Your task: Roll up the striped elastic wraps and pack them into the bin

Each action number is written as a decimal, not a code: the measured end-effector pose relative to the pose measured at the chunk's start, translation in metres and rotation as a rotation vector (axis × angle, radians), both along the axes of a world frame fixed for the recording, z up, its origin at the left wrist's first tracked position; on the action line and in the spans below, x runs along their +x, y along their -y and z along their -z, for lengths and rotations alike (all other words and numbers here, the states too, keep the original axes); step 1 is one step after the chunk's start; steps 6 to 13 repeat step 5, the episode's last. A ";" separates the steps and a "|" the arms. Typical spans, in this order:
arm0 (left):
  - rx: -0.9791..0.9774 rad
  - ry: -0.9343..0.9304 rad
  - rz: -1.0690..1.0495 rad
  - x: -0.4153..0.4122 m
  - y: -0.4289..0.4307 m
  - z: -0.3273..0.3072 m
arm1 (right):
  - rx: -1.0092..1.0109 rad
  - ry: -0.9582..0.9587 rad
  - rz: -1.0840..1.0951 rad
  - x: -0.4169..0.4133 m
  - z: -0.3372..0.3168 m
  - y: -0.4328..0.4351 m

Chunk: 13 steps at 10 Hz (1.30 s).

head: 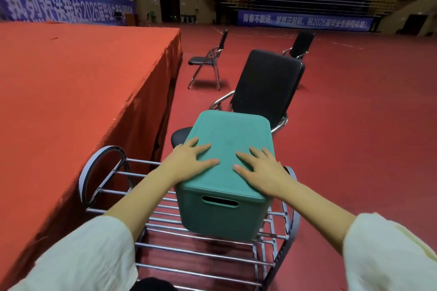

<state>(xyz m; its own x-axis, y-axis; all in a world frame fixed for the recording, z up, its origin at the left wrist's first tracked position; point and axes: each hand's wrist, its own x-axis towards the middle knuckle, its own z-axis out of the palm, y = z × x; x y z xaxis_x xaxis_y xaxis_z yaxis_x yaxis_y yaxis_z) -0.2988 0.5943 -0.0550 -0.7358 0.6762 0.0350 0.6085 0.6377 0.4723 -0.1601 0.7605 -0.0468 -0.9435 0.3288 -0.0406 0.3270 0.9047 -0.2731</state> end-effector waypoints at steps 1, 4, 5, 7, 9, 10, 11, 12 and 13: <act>-0.031 -0.031 -0.051 0.003 -0.002 0.001 | -0.012 -0.006 0.005 -0.001 0.007 -0.007; -0.137 -0.029 -0.102 0.020 -0.001 0.004 | 0.044 0.044 -0.046 0.001 0.006 -0.011; -0.155 -0.159 -0.097 0.022 -0.001 -0.003 | 0.093 0.041 -0.050 0.000 -0.002 -0.011; -0.155 -0.159 -0.097 0.022 -0.001 -0.003 | 0.093 0.041 -0.050 0.000 -0.002 -0.011; -0.155 -0.159 -0.097 0.022 -0.001 -0.003 | 0.093 0.041 -0.050 0.000 -0.002 -0.011; -0.155 -0.159 -0.097 0.022 -0.001 -0.003 | 0.093 0.041 -0.050 0.000 -0.002 -0.011; -0.155 -0.159 -0.097 0.022 -0.001 -0.003 | 0.093 0.041 -0.050 0.000 -0.002 -0.011; -0.155 -0.159 -0.097 0.022 -0.001 -0.003 | 0.093 0.041 -0.050 0.000 -0.002 -0.011; -0.155 -0.159 -0.097 0.022 -0.001 -0.003 | 0.093 0.041 -0.050 0.000 -0.002 -0.011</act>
